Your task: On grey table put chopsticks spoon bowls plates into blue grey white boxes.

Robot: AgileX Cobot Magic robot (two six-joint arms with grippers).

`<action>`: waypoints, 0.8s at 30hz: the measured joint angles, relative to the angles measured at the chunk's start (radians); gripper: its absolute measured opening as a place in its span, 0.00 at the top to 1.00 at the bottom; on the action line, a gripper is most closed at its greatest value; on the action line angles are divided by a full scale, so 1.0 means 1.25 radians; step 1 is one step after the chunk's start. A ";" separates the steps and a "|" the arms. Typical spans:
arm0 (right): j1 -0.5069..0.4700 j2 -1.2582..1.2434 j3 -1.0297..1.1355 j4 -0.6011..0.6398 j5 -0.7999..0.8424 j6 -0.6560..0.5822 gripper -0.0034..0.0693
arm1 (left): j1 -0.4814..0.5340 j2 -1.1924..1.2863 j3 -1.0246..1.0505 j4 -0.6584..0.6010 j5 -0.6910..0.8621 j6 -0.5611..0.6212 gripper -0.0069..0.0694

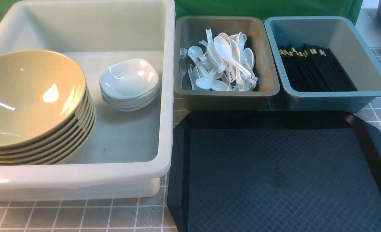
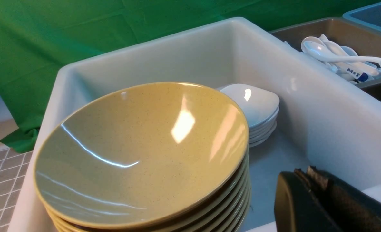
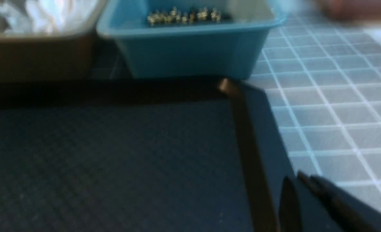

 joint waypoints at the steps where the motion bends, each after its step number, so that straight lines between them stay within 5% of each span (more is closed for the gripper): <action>1: -0.001 -0.002 0.000 -0.004 0.009 0.000 0.95 | 0.000 0.000 0.000 -0.002 -0.001 0.000 0.92; 24: -0.001 -0.002 -0.007 -0.010 0.045 -0.007 0.95 | 0.000 0.000 0.000 -0.003 0.000 -0.001 0.92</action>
